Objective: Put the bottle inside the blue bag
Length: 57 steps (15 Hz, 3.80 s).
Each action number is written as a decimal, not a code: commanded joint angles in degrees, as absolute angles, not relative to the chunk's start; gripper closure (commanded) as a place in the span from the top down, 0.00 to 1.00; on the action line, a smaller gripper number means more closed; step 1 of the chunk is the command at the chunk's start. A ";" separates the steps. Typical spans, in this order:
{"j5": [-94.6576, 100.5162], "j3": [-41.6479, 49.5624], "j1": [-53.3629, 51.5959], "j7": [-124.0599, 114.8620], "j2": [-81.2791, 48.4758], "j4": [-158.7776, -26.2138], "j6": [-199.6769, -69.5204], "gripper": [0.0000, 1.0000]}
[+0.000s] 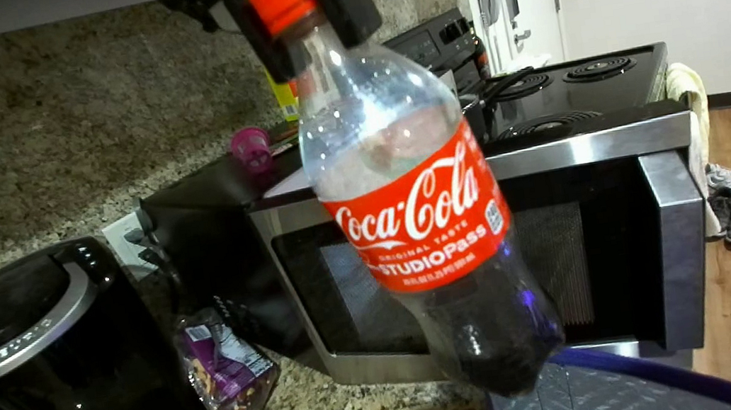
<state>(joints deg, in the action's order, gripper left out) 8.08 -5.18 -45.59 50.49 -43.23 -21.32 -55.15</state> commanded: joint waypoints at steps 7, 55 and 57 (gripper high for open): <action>7.35 -6.28 -45.90 45.48 -44.87 -21.62 -55.49 0.36; -3.69 -5.58 -45.87 -18.68 -52.20 -21.16 -55.71 0.15; -3.49 -5.35 -45.95 -20.29 -52.93 -21.23 -55.15 0.15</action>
